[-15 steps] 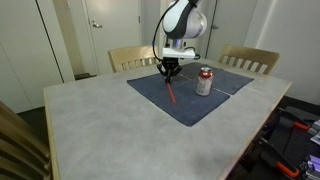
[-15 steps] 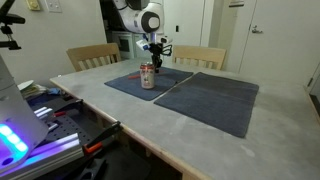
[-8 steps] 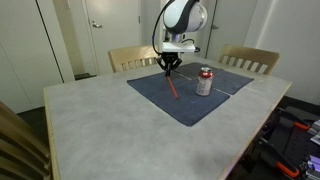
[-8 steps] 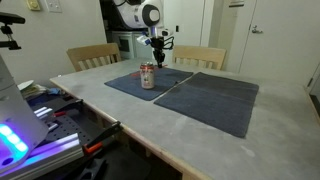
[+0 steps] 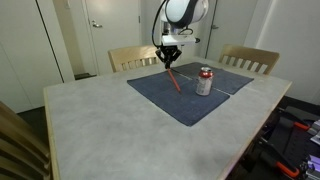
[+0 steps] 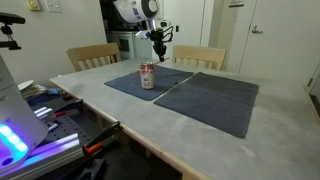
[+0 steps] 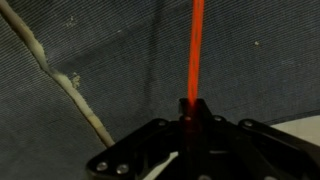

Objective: Put the straw in the can

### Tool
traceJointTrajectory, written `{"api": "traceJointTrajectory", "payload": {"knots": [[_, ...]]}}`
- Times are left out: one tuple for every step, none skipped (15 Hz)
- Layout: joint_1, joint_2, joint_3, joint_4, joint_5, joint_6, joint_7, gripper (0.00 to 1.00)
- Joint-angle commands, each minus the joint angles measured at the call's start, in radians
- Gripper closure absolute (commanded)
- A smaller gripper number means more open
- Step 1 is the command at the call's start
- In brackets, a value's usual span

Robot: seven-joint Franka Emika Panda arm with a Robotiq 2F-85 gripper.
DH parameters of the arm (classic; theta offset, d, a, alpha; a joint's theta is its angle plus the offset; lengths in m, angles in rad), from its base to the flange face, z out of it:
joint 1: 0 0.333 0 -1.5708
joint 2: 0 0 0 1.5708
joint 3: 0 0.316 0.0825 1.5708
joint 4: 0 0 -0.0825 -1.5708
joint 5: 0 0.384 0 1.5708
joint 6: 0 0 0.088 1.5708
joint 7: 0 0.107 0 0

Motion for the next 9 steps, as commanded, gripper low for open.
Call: {"api": "traceJointTrajectory", "payload": {"knots": [[0.014,-0.082,-0.011,-0.076,-0.067,0.006,-0.005,0.98],[0.013,-0.099,-0.009,-0.09,-0.084,0.013,-0.01,0.98],[0.011,-0.116,-0.007,-0.103,-0.101,0.022,-0.014,0.98],[0.009,-0.135,-0.007,-0.118,-0.119,0.03,-0.016,0.98],[0.01,-0.155,-0.011,-0.132,-0.141,0.04,-0.011,0.98],[0.009,-0.171,-0.013,-0.144,-0.163,0.047,-0.009,0.98],[0.002,-0.197,-0.008,-0.16,-0.179,0.052,-0.019,0.98],[-0.015,-0.225,0.01,-0.181,-0.175,0.06,-0.048,0.98],[-0.017,-0.253,0.01,-0.198,-0.185,0.063,-0.053,0.98]]}}
